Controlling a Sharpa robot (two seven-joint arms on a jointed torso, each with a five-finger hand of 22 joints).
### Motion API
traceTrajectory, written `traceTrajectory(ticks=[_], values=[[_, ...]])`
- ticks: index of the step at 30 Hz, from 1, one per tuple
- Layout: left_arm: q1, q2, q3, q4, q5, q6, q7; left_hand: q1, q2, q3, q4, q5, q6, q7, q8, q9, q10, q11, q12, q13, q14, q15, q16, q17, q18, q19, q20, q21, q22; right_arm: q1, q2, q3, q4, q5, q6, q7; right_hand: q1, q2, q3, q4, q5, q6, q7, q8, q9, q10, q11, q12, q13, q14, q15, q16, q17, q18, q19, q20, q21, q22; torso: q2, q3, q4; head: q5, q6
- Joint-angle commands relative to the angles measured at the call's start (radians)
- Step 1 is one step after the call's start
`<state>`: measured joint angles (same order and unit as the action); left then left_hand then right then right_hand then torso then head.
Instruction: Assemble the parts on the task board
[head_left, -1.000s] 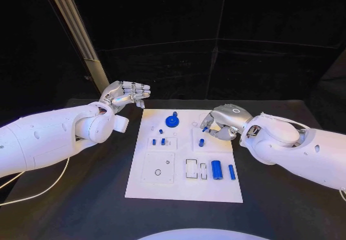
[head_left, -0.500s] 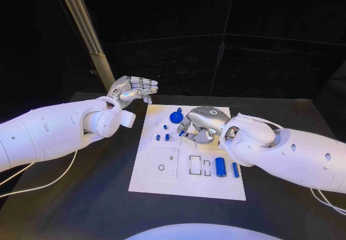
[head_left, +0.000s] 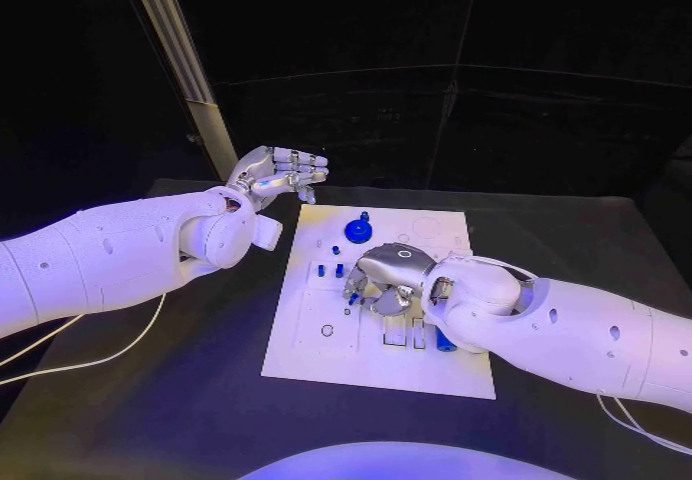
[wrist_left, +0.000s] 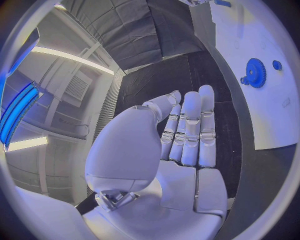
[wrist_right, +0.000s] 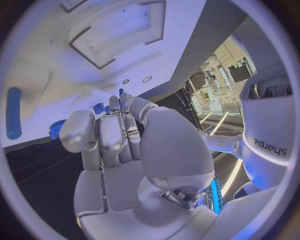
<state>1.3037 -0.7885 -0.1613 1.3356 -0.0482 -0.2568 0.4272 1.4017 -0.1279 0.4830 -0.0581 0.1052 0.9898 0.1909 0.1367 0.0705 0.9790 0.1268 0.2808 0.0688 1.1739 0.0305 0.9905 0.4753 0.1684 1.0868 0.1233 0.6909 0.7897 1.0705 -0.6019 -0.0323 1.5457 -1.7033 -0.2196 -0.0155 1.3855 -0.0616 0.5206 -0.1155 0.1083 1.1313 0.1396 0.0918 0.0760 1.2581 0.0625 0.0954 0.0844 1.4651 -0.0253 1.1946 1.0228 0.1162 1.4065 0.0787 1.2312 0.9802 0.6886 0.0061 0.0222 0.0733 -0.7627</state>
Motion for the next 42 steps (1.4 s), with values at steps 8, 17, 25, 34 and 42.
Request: traceTrajectory(ticks=[8, 17, 25, 34, 42], values=[[0.002, 0.004, 0.001, 0.000, 0.003, 0.007, 0.001, -0.005, 0.005, -0.001, -0.003, -0.001, -0.006, 0.001, 0.004, -0.001, -0.010, 0.000, 0.007, -0.001, 0.001, 0.001, 0.007, -0.002, 0.015, 0.001, 0.004, 0.005, 0.001, -0.011, 0.019, 0.000, -0.007, -0.034, 0.042, 0.019, -0.007, -0.007, 0.007, -0.001, 0.005, -0.003, 0.005, -0.007, 0.001, 0.003, 0.004, -0.006, 0.001, 0.024, 0.003, 0.006, -0.001, -0.010, -0.006, -0.002, 0.006, 0.001, 0.000, 0.0021, -0.0007, 0.009, -0.008], [0.002, 0.004, 0.001, -0.003, 0.003, 0.006, -0.003, -0.005, 0.006, -0.001, -0.003, -0.001, -0.006, 0.002, 0.004, -0.001, -0.010, 0.000, 0.008, -0.001, 0.001, 0.001, 0.007, -0.002, 0.015, 0.001, 0.004, 0.005, 0.001, -0.014, 0.024, 0.000, -0.007, -0.071, 0.030, 0.018, -0.007, -0.007, 0.007, -0.001, 0.005, -0.003, 0.005, -0.007, 0.001, 0.003, 0.004, -0.006, 0.001, 0.024, 0.003, 0.006, -0.001, -0.010, -0.006, -0.002, 0.006, 0.001, 0.001, 0.0020, -0.0011, 0.012, -0.011], [0.002, 0.004, 0.001, -0.004, 0.003, 0.009, -0.007, -0.005, 0.006, -0.001, -0.003, -0.001, -0.006, 0.002, 0.004, -0.001, -0.010, 0.000, 0.008, -0.001, 0.001, 0.001, 0.007, -0.002, 0.015, 0.001, 0.004, 0.005, 0.001, -0.014, 0.025, 0.000, -0.004, -0.113, 0.043, 0.009, -0.008, -0.007, 0.007, -0.001, 0.005, -0.003, 0.005, -0.008, 0.001, 0.003, 0.005, -0.006, 0.001, 0.024, 0.003, 0.006, 0.000, -0.010, -0.006, -0.001, 0.006, 0.001, 0.001, 0.0019, -0.0023, 0.013, -0.013], [0.002, 0.004, 0.001, -0.005, 0.003, 0.012, -0.012, -0.007, 0.006, -0.001, -0.002, -0.001, -0.007, 0.002, 0.005, -0.001, -0.012, 0.000, 0.009, -0.001, 0.001, 0.002, 0.008, -0.002, 0.015, 0.001, 0.005, 0.005, 0.001, -0.015, 0.033, 0.001, 0.006, -0.212, 0.069, -0.015, -0.010, -0.009, 0.006, -0.001, 0.005, -0.003, 0.006, -0.008, 0.001, 0.003, 0.005, -0.007, 0.001, 0.024, 0.004, 0.006, -0.002, -0.010, -0.007, -0.001, 0.007, 0.002, 0.001, 0.0016, -0.0008, 0.012, -0.013], [0.002, 0.004, 0.001, -0.007, 0.003, 0.013, -0.017, -0.007, 0.006, -0.001, -0.002, -0.001, -0.007, 0.002, 0.005, -0.001, -0.012, 0.000, 0.009, -0.001, 0.001, 0.002, 0.008, -0.002, 0.015, 0.001, 0.005, 0.005, 0.001, -0.017, 0.039, 0.001, 0.014, -0.240, 0.056, -0.011, -0.022, -0.018, 0.000, 0.001, -0.001, -0.008, 0.008, -0.014, 0.000, -0.004, 0.007, -0.015, 0.000, 0.019, 0.006, -0.002, -0.016, -0.008, -0.016, 0.002, 0.002, -0.008, 0.001, 0.0015, -0.0015, 0.011, -0.014]])
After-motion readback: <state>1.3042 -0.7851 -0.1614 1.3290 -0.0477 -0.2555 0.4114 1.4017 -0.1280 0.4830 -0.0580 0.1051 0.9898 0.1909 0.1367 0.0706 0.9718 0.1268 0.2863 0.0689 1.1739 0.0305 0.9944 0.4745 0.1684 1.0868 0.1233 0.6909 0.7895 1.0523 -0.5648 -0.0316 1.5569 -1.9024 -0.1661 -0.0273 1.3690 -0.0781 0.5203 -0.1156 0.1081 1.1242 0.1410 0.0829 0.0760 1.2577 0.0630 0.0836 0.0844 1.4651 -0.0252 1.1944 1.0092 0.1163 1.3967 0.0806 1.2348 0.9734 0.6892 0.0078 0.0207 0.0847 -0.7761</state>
